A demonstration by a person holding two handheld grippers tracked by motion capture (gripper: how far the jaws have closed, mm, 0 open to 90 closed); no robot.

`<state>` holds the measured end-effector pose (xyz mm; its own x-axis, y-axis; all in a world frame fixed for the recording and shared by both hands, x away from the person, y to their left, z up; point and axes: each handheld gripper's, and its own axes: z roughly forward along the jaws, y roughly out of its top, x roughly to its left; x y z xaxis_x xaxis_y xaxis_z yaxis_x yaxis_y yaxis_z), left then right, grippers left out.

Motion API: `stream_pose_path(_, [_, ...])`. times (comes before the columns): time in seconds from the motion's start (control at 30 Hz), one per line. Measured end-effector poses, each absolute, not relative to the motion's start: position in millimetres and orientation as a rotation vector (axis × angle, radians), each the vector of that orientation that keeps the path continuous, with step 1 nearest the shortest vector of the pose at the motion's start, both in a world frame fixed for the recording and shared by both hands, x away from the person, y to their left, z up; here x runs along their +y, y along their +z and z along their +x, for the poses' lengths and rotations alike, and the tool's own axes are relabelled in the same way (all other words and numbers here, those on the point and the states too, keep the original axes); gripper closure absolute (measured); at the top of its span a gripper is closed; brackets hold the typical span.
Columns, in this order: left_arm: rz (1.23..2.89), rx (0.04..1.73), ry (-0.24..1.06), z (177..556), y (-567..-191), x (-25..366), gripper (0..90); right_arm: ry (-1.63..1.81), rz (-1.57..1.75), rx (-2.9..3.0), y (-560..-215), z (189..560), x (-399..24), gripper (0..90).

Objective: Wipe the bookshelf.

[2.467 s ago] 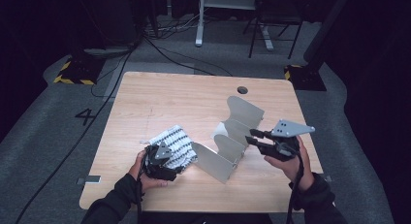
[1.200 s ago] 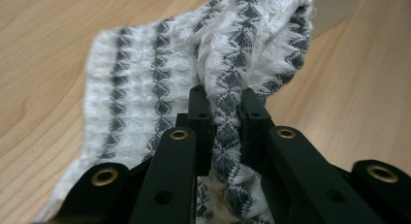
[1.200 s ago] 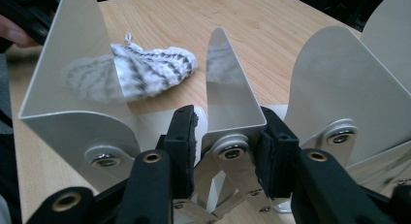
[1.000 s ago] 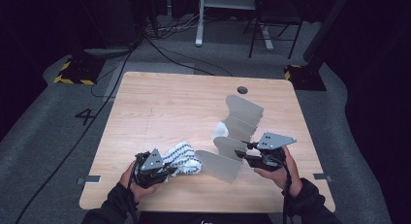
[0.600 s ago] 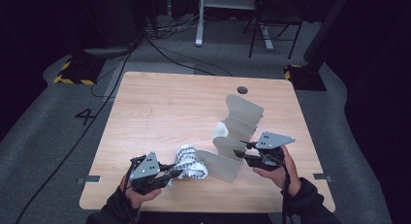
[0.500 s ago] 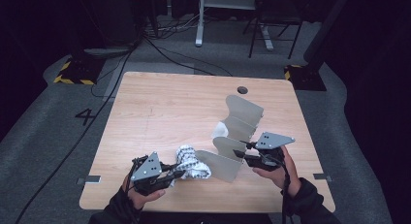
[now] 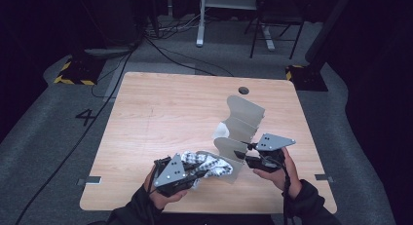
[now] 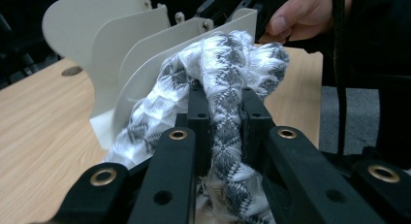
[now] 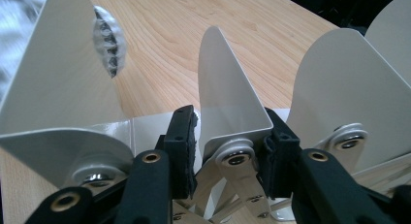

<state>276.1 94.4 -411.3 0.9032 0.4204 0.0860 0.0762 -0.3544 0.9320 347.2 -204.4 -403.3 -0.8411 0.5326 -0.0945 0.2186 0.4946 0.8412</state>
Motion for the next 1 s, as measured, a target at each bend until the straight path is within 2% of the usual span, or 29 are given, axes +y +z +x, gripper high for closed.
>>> stream_pose_path(0.3, [1.981, 0.285, 0.335, 286, -431, 50, 79.5, 1.277, 0.627, 2.407, -405, 349, -202, 62.8])
stream_pose_path(0.5, [2.14, 0.233, 0.3, 291, -462, 31, 79.5, 1.275, 0.62, 2.412, -405, 348, -203, 62.6])
stream_pose_path(0.57, [2.188, 0.268, 0.253, 296, -475, 32, 79.5, 1.275, 0.616, 2.413, -405, 348, -203, 62.5])
stream_pose_path(0.67, [2.255, 0.303, 0.268, 303, -487, 38, 79.5, 1.281, 0.612, 2.418, -405, 348, -204, 62.4])
stream_pose_path(0.8, [2.255, 0.371, 0.276, 308, -486, 49, 79.3, 1.283, 0.61, 2.421, -405, 349, -205, 61.8])
stream_pose_path(1.0, [2.168, 0.472, 0.363, 308, -469, 81, 79.1, 1.285, 0.607, 2.42, -406, 349, -205, 61.8])
